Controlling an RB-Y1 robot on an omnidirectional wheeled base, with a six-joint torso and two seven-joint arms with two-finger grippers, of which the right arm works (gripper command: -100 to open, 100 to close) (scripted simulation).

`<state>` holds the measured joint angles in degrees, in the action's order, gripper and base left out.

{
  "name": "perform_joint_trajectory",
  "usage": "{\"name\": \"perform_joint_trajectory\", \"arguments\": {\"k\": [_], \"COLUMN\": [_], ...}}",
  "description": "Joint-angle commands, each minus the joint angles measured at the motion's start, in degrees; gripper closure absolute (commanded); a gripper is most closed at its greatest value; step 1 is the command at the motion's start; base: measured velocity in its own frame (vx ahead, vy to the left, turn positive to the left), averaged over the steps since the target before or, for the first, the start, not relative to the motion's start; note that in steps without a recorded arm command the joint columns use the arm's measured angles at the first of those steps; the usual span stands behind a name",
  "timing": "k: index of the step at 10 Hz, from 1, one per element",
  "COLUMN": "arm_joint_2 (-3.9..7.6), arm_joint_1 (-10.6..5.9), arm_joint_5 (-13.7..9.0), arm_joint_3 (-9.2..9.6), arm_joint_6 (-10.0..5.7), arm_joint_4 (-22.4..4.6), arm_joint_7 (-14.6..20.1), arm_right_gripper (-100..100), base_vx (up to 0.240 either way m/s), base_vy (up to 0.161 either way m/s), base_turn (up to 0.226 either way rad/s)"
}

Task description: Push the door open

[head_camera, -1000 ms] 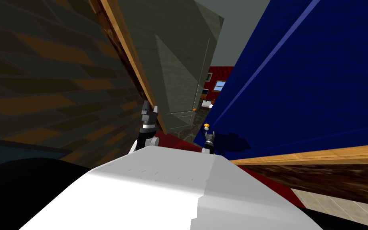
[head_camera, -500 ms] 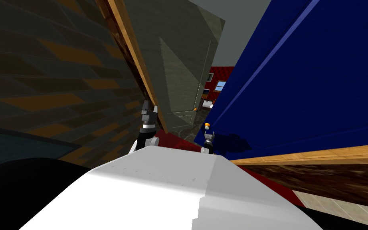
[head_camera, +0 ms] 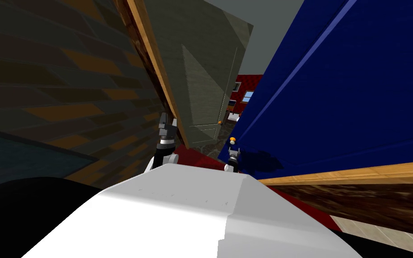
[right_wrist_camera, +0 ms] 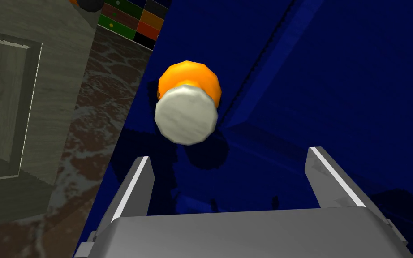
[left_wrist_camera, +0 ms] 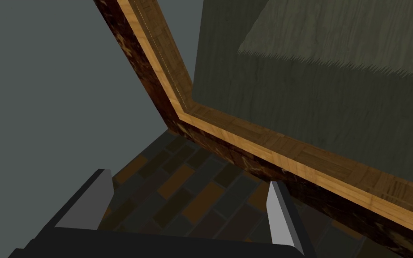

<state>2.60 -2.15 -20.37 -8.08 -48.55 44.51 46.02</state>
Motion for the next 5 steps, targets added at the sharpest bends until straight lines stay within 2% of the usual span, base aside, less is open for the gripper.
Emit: {"name": "perform_joint_trajectory", "arguments": {"k": [1,3,4,5], "arm_joint_2": [-0.10,-0.41,-0.41,-0.56], "arm_joint_1": [-0.09,-0.49,-0.49,-0.69], "arm_joint_5": [-0.8,-3.0,-3.0,-4.0], "arm_joint_3": [0.29,1.15,1.15,1.57], "arm_joint_6": [0.23,0.47,0.47,0.58], "arm_joint_4": [0.0,-0.4,-0.4,-0.6], "arm_joint_7": [2.0,5.7,6.6,8.7], "arm_right_gripper": [-100,-100,-100,-100], "base_vx": [-0.040,-0.046,-0.042,-0.039], "base_vy": [-0.005,0.008,0.002,-0.007], "base_turn": [0.018,0.041,0.017,0.032]}}
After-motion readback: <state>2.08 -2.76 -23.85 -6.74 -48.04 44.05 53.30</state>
